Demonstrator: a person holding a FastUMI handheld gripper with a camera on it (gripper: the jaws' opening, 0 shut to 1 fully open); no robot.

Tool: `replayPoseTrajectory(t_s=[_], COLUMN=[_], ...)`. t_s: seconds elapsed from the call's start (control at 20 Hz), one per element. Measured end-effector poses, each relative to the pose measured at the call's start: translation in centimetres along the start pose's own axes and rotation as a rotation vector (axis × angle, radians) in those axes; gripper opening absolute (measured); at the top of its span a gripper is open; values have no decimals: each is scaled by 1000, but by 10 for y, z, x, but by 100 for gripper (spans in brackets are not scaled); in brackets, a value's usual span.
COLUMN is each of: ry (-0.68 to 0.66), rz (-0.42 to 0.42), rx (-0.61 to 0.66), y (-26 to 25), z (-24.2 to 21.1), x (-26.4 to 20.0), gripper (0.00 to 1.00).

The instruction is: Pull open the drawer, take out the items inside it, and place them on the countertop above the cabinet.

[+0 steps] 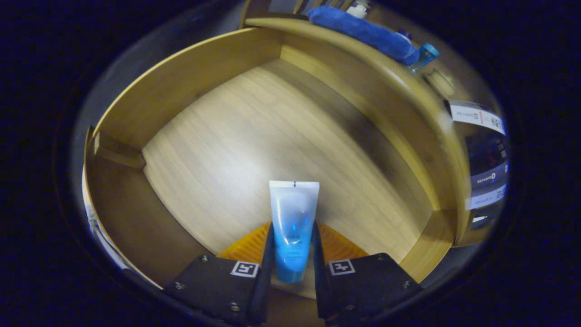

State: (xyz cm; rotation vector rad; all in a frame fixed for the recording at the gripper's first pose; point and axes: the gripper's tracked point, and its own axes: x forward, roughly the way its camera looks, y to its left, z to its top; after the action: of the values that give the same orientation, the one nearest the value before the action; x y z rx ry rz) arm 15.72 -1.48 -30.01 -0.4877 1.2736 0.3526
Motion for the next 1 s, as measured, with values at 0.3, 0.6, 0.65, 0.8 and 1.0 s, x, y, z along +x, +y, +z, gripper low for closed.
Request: replayPoseTrajectory(t_s=[0.3,0.6,0.65,0.8,1.0], ry=[-186,-355,-383,-466,-544], rz=[44,8,-2,-51,-154], rx=[77,183,210,298,391], y=[-11,-40,-49,-74,-119], z=[35,74,82,105,135], x=[-36,-83,-87,-109,-108], gripper=[42,42,42,41,41])
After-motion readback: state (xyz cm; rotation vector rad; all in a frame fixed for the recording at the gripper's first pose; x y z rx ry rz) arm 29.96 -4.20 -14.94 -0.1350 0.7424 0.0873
